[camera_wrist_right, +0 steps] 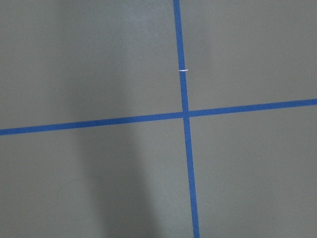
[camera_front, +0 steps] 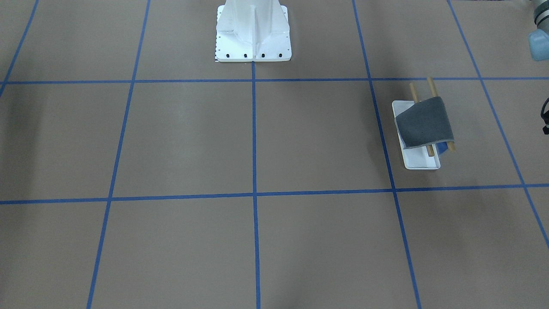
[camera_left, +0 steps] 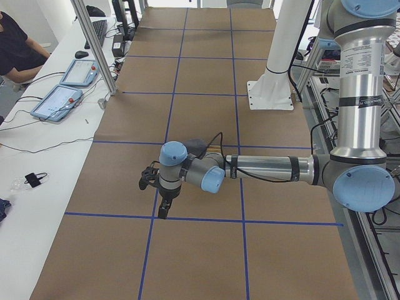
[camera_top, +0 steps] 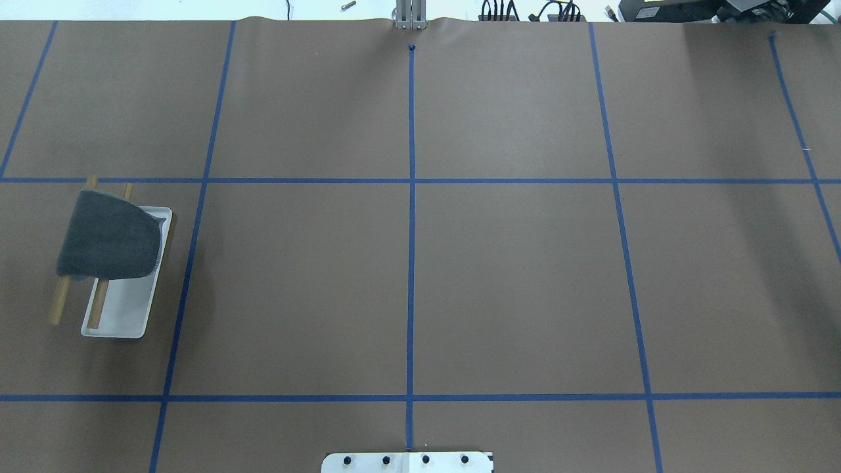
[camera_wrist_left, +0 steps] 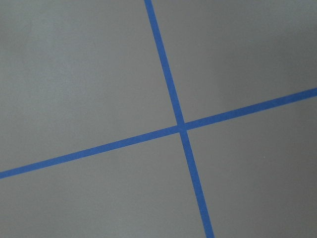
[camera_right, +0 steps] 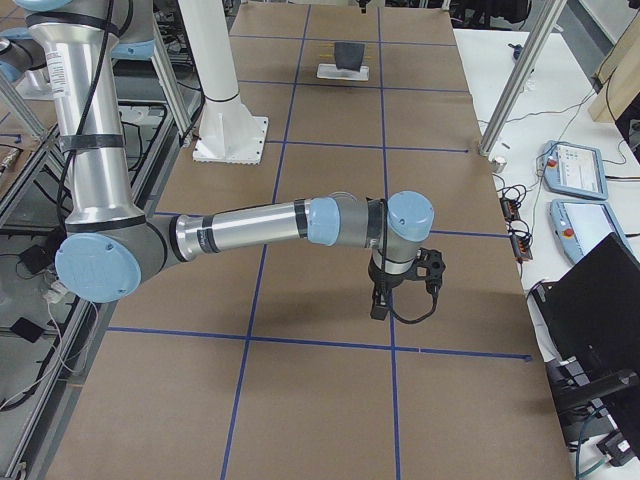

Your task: Hang towel on rack

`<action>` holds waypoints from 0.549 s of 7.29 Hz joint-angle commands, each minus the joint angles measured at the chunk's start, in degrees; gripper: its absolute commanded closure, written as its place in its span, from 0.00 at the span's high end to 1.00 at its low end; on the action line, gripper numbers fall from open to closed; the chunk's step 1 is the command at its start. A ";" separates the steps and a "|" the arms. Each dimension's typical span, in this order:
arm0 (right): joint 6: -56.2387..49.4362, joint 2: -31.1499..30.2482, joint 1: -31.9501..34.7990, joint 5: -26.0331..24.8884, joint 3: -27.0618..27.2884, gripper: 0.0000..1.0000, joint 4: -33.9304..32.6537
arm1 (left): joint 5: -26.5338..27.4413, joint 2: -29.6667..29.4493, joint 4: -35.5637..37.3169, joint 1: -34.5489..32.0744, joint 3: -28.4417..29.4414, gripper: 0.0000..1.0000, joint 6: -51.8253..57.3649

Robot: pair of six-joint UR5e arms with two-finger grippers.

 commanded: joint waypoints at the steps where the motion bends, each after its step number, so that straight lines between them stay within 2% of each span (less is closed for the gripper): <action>1: 0.13 -2.65 -0.60 -0.08 0.11 1.00 3.00 | -5.93 0.56 1.28 -3.16 -0.27 0.98 -0.86; 2: 0.13 -2.66 -0.69 -0.08 0.11 1.00 3.09 | -9.28 -0.39 6.16 -5.97 -1.92 0.98 -0.43; 4: 0.21 -2.31 -0.69 0.18 0.81 1.00 3.09 | -9.49 -0.58 16.89 -7.06 -10.69 0.98 -0.25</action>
